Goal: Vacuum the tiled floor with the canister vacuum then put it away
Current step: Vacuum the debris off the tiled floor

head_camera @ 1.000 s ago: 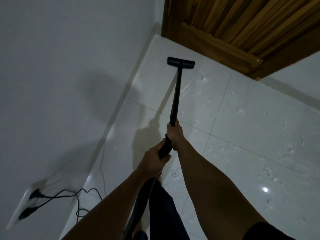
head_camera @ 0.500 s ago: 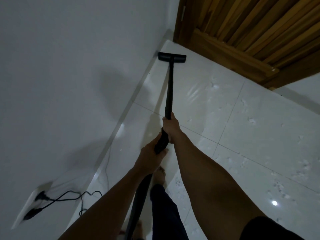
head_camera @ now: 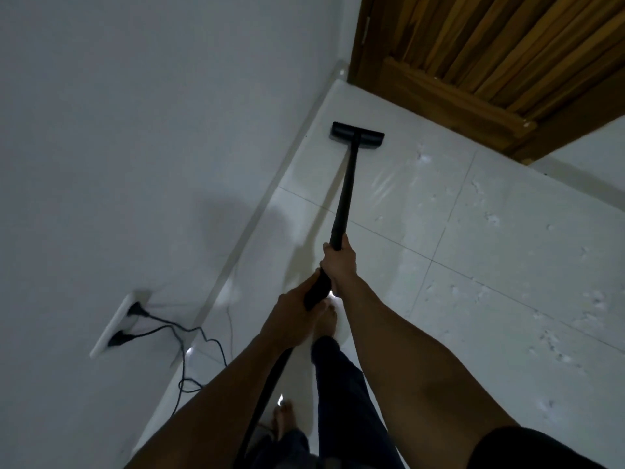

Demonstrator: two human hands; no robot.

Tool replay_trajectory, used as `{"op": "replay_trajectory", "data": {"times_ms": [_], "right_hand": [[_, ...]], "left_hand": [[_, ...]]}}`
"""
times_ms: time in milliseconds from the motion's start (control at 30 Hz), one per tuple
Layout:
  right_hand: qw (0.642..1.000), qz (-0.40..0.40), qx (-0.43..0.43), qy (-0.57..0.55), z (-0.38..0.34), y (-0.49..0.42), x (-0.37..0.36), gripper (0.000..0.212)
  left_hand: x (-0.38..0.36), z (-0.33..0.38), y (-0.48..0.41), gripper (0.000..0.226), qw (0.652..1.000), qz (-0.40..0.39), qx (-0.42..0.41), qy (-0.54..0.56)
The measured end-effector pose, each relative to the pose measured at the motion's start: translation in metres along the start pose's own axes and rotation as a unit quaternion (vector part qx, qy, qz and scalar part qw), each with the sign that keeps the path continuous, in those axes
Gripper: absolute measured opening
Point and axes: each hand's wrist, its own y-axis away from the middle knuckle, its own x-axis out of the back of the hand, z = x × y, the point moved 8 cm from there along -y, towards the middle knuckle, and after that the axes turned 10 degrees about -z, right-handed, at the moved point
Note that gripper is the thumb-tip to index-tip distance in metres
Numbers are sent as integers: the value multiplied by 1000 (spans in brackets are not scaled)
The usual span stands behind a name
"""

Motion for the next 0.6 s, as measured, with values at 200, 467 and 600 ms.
{"op": "replay_trajectory", "data": {"times_ms": [200,467,600], "right_hand": [[998,-3,50,-45,64,91,-13,63],[997,11,54,-47,179,219,-14,66],[998,10,49,-24,238,271,-12,65]], "left_hand": [[-39,-42,102,56,999,8,-42,-9],[-116,-106,236,58,994,21,-109,-6],[-155,-138,293,56,994,15,-104,15]]}}
